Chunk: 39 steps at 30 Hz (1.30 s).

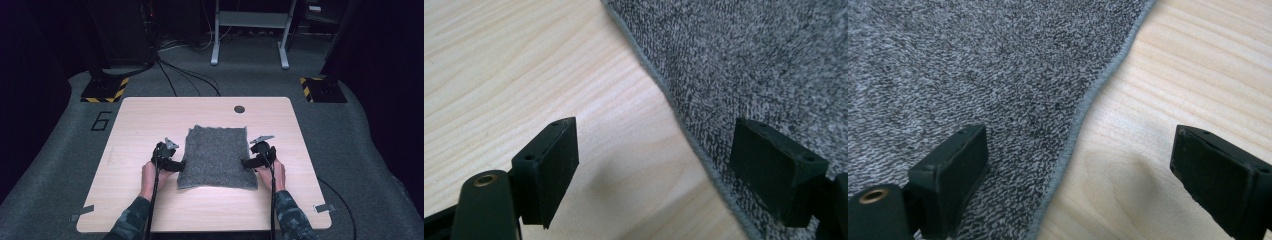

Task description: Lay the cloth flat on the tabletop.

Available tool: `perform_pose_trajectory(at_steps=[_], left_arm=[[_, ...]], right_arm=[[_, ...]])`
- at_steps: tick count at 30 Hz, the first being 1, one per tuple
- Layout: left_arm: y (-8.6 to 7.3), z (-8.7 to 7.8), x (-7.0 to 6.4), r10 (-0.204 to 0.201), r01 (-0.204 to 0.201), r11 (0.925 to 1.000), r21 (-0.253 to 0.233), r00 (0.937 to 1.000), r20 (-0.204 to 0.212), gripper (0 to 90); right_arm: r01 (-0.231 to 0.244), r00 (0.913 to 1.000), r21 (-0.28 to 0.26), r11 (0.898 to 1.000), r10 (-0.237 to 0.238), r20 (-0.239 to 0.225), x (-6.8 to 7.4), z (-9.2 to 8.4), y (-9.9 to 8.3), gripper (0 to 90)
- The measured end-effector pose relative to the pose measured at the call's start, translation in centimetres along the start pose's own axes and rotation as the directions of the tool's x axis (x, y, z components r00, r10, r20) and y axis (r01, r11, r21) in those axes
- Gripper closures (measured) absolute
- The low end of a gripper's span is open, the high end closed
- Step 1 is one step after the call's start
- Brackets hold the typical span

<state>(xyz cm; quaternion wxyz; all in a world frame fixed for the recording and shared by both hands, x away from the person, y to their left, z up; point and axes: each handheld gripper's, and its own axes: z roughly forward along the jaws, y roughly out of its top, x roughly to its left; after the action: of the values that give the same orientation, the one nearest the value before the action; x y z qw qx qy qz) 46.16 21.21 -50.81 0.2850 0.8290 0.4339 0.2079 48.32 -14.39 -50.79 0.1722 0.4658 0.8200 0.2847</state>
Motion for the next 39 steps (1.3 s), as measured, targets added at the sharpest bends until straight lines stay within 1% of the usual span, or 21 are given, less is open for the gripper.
perform_pose_trajectory(at_steps=[1,3,4,6,9,13,14,15,18,22,24,25,26,30,31,33,34,35,37,38,39], left_arm=[[-0.2,0.1,-0.1,0.006,-0.006,0.9999,0.008,1.0000,-0.006,19.4],[-0.5,0.2,-0.2,0.002,-0.002,0.9999,0.010,1.0000,-0.007,19.4],[-0.6,0.2,-0.2,0.001,-0.001,1.0000,0.003,1.0000,-0.004,19.8],[-0.7,0.1,-0.2,0.001,-0.001,1.0000,0.006,1.0000,-0.008,19.7],[-0.8,0.0,-0.4,0.017,-0.017,0.9998,0.004,0.9997,-0.015,19.8],[-1.2,-0.4,-0.2,0.010,-0.009,0.9999,0.010,0.9999,-0.005,19.7],[-1.2,-0.4,-0.2,0.010,-0.009,0.9999,0.010,0.9999,-0.005,19.7],[-1.5,-0.5,-0.2,0.003,-0.003,1.0000,-0.001,1.0000,-0.008,19.7],[-1.6,-0.6,-0.1,-0.002,0.002,1.0000,0.002,0.9999,-0.010,19.7],[-1.9,-0.9,-0.1,0.013,-0.013,0.9999,0.009,0.9999,-0.005,19.8],[-2.3,-1.2,-0.1,0.000,0.000,1.0000,0.007,1.0000,-0.001,19.7],[-2.3,-1.3,0.0,0.007,-0.007,0.9999,0.013,1.0000,0.000,19.7],[-2.4,-1.3,0.0,0.000,0.000,0.9999,0.013,1.0000,0.008,19.7],[-2.7,-1.6,0.0,-0.002,0.002,0.9999,0.010,1.0000,0.008,19.6],[-2.8,-1.6,0.0,-0.003,0.003,0.9999,0.014,1.0000,0.008,19.2],[-2.8,-1.8,0.1,-0.013,0.013,0.9998,0.017,0.9999,0.003,15.7],[-2.8,-1.9,0.2,-0.026,0.026,0.9996,-0.005,0.9996,0.011,15.4],[-2.7,-2.1,0.3,-0.033,0.033,0.9994,-0.013,0.9994,0.010,15.4],[-2.5,-2.3,0.5,-0.039,0.039,0.9991,-0.014,0.9991,0.017,15.4],[-2.4,-2.3,0.7,-0.047,0.048,0.9986,-0.023,0.9986,0.022,15.3],[-2.2,-2.4,0.8,-0.046,0.047,0.9987,-0.023,0.9986,0.025,15.3]], right_arm=[[0.001,1.0000,0.007,1.000,-0.001,0.000,0.0,0.1,-0.1,8.4],[0.006,1.0000,0.008,1.000,-0.006,0.005,0.0,0.1,-0.1,8.3],[0.008,1.0000,0.016,1.000,-0.008,0.000,0.0,0.2,-0.2,8.3],[-0.001,1.0000,0.016,1.000,0.001,-0.001,0.1,0.4,-0.3,8.1],[0.002,1.0000,0.019,1.000,-0.001,-0.005,0.0,0.5,-0.4,7.9],[0.004,0.9999,0.025,1.000,-0.003,-0.010,0.1,0.4,-0.5,8.0],[0.004,0.9999,0.025,1.000,-0.003,-0.010,0.1,0.4,-0.5,8.0],[-0.006,0.9997,0.019,1.000,0.007,-0.022,0.1,0.5,-0.6,7.9],[-0.010,0.9997,0.010,1.000,0.010,-0.022,0.2,0.4,-0.9,7.6],[-0.007,0.9997,0.008,1.000,0.007,-0.024,0.4,0.2,-1.0,7.5],[-0.006,0.9997,0.003,1.000,0.006,-0.025,0.8,0.1,-1.3,7.5],[-0.008,0.9996,0.006,1.000,0.009,-0.026,1.0,0.0,-1.4,7.4],[-0.006,0.9997,0.004,1.000,0.006,-0.024,1.0,0.0,-1.4,7.4],[0.000,0.9995,0.011,1.000,0.000,-0.032,1.4,-0.2,-1.6,7.3],[0.002,0.9996,0.004,1.000,-0.002,-0.028,1.4,-0.2,-1.6,7.1],[-0.009,0.9993,-0.002,1.000,0.009,-0.037,1.4,-0.3,-1.7,6.5],[-0.007,0.9993,-0.007,1.000,0.007,-0.037,1.3,-0.3,-1.7,6.5],[-0.015,0.9991,-0.012,1.000,0.015,-0.040,1.3,-0.5,-1.8,6.5],[-0.025,0.9988,-0.020,1.000,0.024,-0.043,1.3,-0.7,-1.8,6.5],[-0.017,0.9987,-0.026,1.000,0.015,-0.049,1.3,-1.0,-1.7,6.4],[-0.014,0.9987,-0.033,0.999,0.012,-0.050,1.4,-1.3,-1.6,6.4]])
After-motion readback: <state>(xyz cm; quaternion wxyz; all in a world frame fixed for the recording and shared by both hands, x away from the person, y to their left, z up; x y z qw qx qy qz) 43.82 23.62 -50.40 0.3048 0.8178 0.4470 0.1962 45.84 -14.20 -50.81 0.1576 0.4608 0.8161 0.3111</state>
